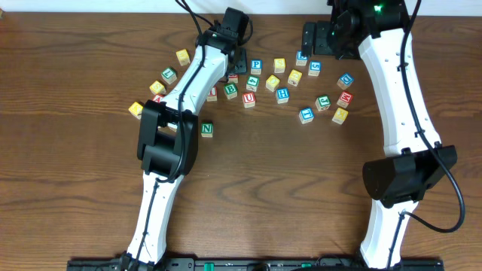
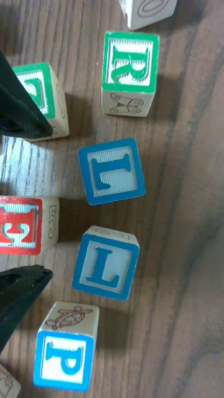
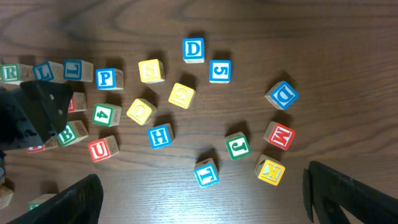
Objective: Spell out NEURIPS
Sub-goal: 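Move the left gripper over the red E block in the arc center, then lower the left gripper and close it on the red E block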
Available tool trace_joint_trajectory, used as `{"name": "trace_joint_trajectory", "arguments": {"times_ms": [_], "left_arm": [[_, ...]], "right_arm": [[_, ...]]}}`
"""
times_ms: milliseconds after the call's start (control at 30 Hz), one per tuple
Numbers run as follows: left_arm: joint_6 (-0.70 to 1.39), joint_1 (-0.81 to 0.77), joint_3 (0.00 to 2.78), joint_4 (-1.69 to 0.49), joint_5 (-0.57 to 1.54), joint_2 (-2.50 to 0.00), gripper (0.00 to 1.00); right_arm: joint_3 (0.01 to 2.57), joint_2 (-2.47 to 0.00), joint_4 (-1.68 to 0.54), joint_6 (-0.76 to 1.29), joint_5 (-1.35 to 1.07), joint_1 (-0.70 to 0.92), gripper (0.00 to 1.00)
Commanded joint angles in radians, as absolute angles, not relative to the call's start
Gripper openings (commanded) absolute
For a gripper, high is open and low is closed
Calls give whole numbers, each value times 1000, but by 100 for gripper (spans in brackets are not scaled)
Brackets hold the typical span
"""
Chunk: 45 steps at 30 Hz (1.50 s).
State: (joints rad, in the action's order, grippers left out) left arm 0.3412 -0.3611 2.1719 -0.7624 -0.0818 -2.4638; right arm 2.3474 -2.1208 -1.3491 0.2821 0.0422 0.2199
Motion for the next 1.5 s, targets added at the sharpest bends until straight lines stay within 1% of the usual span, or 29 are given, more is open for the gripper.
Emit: {"name": "trace_joint_trajectory", "arguments": {"times_ms": [0,600,967,1000,1233,1367,1467], "left_arm": [[353,-360,2194,-769,-98,-2480,65],[353,-363,2156,-764,-80,-2482,64],[353,-373,2156,-765,-61,-2530,63],[353,-374,2156,-764,-61,-2530,59],[353,-374,2156,-759,-61,-2530,49],[353,-374,2156,-749,-62,-2529,46],[350,-374,2157,-749,-62,-2526,39]], "right_arm": [[2347,-2128,-1351,292,54,223,99],[2347,-2128,-1351,292,54,223,99],[2347,-2128,-1351,292,54,224,99],[2347,-2128,-1351,292,54,224,99],[2347,-2128,-1351,292,54,224,99],[2347,-2128,-1351,292,54,224,99],[2347,-2128,-1351,292,54,224,99]]}}
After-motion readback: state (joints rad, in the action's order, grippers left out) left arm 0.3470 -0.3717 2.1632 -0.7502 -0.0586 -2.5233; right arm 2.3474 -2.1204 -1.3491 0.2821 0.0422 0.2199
